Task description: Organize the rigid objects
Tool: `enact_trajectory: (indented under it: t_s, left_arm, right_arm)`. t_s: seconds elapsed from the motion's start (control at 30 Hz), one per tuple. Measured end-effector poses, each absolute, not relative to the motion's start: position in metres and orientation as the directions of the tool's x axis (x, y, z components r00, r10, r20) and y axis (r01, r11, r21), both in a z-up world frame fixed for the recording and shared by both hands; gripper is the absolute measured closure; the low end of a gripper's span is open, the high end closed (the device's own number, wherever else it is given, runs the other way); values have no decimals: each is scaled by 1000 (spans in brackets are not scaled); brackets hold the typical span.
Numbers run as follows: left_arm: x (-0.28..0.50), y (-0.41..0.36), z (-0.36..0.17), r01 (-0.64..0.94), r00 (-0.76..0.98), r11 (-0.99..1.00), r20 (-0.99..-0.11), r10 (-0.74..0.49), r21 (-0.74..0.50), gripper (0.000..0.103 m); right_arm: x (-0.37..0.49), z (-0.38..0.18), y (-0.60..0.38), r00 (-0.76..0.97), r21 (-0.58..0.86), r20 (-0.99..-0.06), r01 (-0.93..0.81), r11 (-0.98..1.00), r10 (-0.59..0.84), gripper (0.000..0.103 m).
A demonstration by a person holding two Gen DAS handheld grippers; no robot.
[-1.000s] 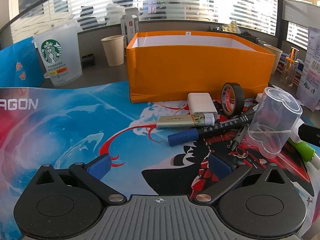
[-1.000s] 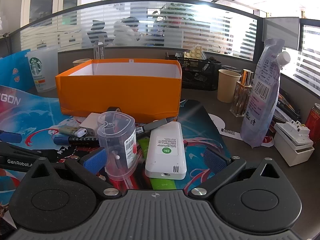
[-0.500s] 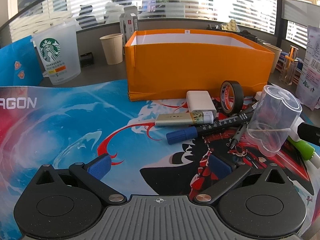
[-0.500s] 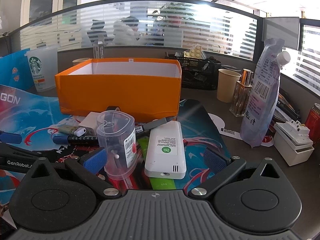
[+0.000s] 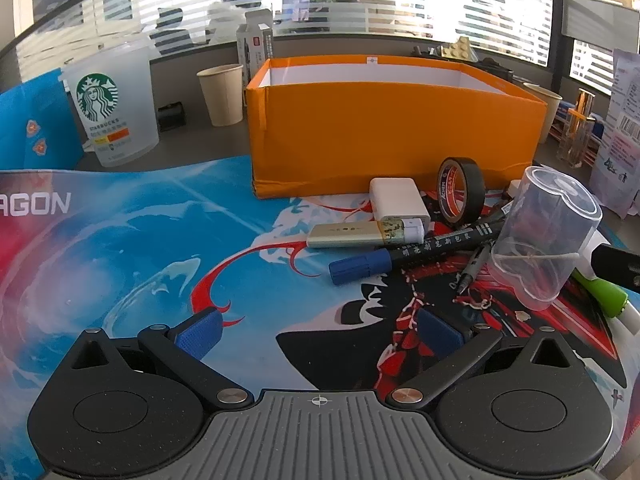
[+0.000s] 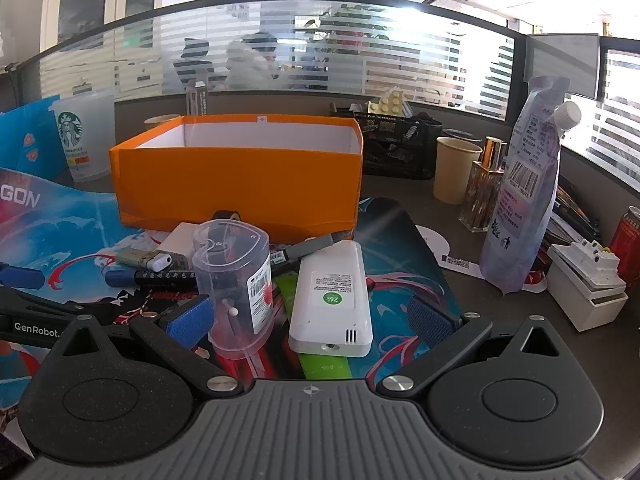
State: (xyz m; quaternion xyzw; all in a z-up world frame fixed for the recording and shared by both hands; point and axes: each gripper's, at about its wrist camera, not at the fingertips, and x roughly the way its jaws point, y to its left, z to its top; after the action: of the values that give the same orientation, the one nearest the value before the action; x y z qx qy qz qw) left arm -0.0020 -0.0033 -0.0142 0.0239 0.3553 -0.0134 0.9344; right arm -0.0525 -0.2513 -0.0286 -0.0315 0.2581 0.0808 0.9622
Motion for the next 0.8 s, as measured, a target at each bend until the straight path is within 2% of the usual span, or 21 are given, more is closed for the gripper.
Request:
enact_trajectory:
  t_s: [0.3, 0.43, 0.6, 0.7, 0.8]
  left_arm:
    - [-1, -2, -15, 47, 749, 998, -662, -15, 32, 0]
    - [1, -2, -14, 96, 782, 994, -623, -38, 61, 0]
    - [12, -5, -14, 173, 807, 980, -585, -81, 103, 0]
    - [20, -10, -16, 228, 813, 965, -571, -114, 132, 0]
    - [26, -15, -19, 276, 818, 948, -556, -145, 159, 0]
  right_arm:
    - [-53, -29, -249, 849, -13, -507, -182, 983, 151, 0]
    - [-60, -26, -247, 868, 18, -446, -236, 972, 219, 0]
    - [-63, -28, -239, 889, -20, -360, -312, 950, 285, 0]
    - [-56, -28, -239, 887, -10, -346, -329, 944, 306, 0]
    - [-43, -30, -238, 874, -13, -375, -339, 941, 310, 3]
